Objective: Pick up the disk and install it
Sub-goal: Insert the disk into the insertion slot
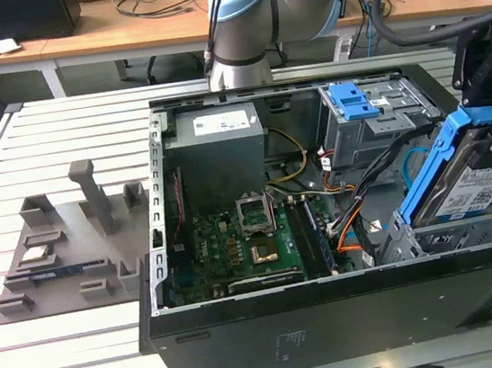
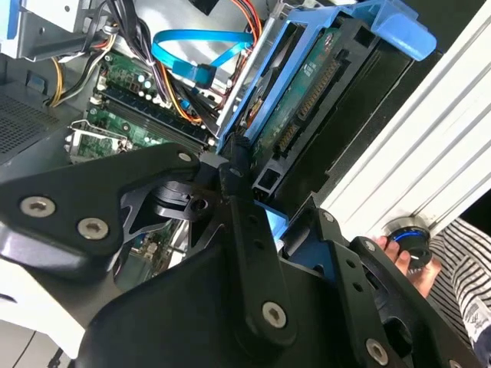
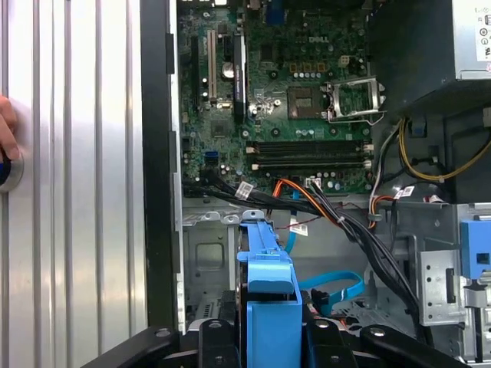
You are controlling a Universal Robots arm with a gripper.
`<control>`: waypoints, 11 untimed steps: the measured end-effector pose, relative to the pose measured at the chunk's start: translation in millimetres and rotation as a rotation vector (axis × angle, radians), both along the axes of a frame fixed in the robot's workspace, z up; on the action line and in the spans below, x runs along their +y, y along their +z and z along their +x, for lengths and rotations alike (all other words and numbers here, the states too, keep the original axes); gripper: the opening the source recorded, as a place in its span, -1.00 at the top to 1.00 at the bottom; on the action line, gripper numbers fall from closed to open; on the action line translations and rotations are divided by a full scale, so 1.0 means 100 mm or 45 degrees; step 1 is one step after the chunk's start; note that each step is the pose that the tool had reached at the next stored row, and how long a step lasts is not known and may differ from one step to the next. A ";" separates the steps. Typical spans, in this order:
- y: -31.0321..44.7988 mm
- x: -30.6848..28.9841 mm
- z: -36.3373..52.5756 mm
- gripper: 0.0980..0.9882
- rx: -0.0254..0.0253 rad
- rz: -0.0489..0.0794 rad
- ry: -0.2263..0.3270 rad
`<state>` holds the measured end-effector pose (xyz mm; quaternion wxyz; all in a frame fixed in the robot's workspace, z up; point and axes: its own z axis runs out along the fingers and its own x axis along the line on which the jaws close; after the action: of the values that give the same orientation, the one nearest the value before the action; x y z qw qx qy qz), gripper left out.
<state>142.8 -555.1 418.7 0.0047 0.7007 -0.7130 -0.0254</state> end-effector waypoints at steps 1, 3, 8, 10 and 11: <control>-0.021 0.000 0.000 0.40 0.0002 0.000 0.000; -0.064 0.000 0.000 0.40 0.0005 0.000 0.000; -0.147 0.000 0.000 0.40 0.0010 0.000 0.001; -0.170 0.000 0.000 0.40 0.0011 0.000 0.001; -0.189 0.000 0.000 0.40 0.0010 0.000 0.001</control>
<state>142.8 -555.1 399.8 0.0050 0.7008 -0.7129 -0.0257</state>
